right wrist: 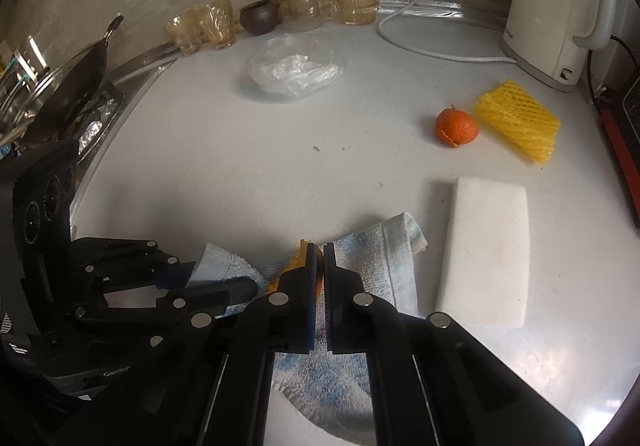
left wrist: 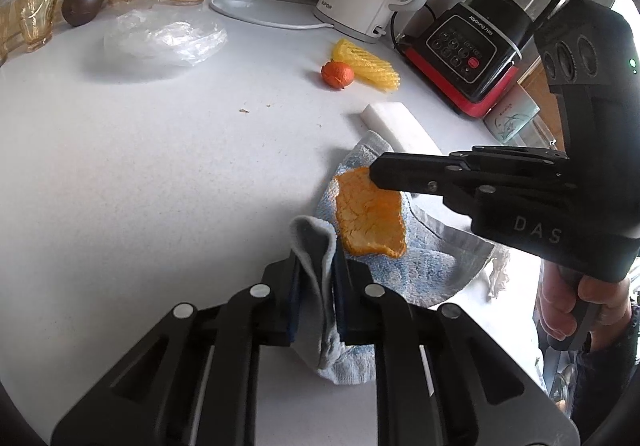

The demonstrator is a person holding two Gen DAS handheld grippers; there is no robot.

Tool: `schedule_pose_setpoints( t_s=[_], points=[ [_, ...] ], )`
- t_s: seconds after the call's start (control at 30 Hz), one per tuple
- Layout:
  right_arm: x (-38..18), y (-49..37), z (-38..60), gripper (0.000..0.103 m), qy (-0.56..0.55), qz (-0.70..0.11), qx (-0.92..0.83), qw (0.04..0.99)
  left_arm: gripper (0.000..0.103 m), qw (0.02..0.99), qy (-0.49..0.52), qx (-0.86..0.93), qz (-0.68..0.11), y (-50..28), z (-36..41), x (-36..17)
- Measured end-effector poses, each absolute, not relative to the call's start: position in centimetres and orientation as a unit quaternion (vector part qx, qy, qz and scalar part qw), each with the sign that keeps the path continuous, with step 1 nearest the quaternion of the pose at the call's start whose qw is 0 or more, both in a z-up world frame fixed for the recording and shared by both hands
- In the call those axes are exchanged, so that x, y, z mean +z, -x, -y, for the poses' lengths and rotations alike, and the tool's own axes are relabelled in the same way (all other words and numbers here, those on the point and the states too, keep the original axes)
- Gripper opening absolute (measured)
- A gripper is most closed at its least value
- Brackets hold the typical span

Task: Collect trash
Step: 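Grasp the blue-and-white cloth with the left tool while the right tool grasps the dried orange slice, then carry both over the green basket and open both tools to drop cloth and slice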

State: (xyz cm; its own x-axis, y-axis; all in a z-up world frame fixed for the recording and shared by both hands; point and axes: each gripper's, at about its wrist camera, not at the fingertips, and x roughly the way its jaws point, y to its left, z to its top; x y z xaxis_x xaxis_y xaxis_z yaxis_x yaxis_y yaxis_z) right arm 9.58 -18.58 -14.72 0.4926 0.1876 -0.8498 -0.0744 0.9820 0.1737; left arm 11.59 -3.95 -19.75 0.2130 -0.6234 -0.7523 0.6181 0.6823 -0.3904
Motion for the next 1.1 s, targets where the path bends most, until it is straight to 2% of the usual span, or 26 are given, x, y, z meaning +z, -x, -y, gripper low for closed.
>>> schedule_pose_setpoints(
  t_s=[0.4,0.7,1.1],
  points=[
    [-10.7,-7.0,18.1,0.004,-0.044,-0.466,0.036,0.883,0.007,0.787,0.017,-0.425,-0.447,-10.8,3.0,-17.3],
    [-6.1,-2.0,15.9,0.004,-0.056,-0.438,-0.021,0.897,0.007,0.785,-0.003,-0.467,-0.406,-9.4,0.1,-11.5],
    [-5.1,10.1,10.0,0.004,-0.130,-0.425,-0.153,0.882,0.007,0.694,-0.070,-0.592,-0.403,-4.5,-5.0,-7.1]
  ],
)
